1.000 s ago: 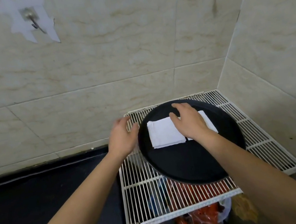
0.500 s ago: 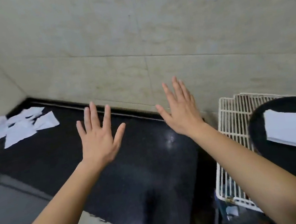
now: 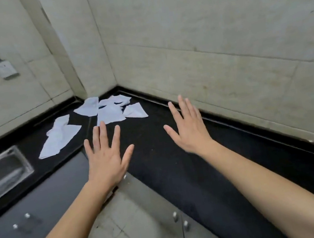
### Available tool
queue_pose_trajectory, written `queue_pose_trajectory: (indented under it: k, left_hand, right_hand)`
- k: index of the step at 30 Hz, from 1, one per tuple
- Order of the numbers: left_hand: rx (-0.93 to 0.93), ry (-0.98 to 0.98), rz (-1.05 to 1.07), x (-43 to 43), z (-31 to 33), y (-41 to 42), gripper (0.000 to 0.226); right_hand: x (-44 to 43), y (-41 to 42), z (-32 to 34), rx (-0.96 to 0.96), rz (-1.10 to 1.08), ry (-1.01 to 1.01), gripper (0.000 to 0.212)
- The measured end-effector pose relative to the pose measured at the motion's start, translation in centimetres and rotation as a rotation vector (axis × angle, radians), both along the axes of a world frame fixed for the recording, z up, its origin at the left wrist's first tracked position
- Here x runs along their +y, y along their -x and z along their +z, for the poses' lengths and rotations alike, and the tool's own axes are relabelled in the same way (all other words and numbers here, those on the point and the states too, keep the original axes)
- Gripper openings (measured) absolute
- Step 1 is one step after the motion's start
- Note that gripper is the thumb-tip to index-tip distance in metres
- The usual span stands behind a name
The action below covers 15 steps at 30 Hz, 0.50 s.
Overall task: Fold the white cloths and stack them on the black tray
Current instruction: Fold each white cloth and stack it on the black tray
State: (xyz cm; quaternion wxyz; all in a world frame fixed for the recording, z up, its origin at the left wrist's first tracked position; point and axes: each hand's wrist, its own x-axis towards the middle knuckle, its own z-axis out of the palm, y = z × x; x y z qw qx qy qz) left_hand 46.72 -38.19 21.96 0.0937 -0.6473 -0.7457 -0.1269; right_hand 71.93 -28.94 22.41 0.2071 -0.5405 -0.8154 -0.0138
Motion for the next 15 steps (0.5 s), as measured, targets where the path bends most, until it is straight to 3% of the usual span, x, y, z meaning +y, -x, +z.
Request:
queue_pose_trajectory:
  k: [7, 15]
  left_hand:
    - [-0.060, 0.027, 0.117, -1.1, -1.2, 14.2, 0.077]
    - [-0.084, 0.105, 0.238, -0.5, -5.6, 24.3, 0.076]
  right_hand:
    - [0.8, 15.7, -1.7, -0.091, 0.140, 0.052, 0.073]
    - [5.5, 25.5, -4.8, -0.155, 0.218, 0.100, 0.072]
